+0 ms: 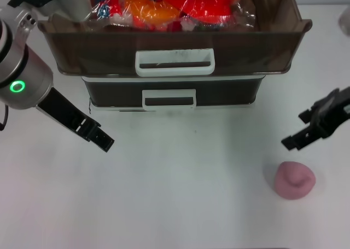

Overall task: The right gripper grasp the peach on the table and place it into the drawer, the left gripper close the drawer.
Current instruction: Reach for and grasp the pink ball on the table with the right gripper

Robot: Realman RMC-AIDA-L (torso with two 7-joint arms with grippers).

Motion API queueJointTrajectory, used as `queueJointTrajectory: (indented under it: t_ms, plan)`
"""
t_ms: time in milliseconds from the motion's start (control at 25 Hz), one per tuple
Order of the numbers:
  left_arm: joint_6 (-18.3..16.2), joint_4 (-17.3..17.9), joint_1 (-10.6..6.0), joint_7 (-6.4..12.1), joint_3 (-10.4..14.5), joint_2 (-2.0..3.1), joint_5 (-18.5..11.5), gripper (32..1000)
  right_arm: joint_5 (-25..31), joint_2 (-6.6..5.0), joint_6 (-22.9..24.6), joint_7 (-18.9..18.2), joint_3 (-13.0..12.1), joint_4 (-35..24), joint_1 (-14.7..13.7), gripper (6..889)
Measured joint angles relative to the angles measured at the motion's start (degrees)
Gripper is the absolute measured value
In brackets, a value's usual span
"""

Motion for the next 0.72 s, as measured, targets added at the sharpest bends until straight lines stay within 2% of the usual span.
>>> queueJointTrajectory:
  t_ms: [200,440,560,720]
  plan:
    - [-0.1,0.4,0.29,0.0,-0.3,0.03,0.1,866,-0.1,0.24,-1.0,-0.2,-4.3,-0.1,-1.9,846]
    - [-0.1,0.4,0.15,0.0,-0.1,0.04,0.2,866,-3.5,0.58,-3.6,-0.1,-8.6,0.9,-2.8,831]
    - [-0.1,0.4,-0.04,0.0,-0.2,0.04,0.2,867,-3.8,0.63,-5.6,-0.1,-10.7,3.2,-3.3,824]
    - [-0.1,0.5,-0.01,0.0,-0.1,0.03,0.2,867,-3.8,0.64,-7.4,-0.2,-12.2,6.1,-3.3,815]
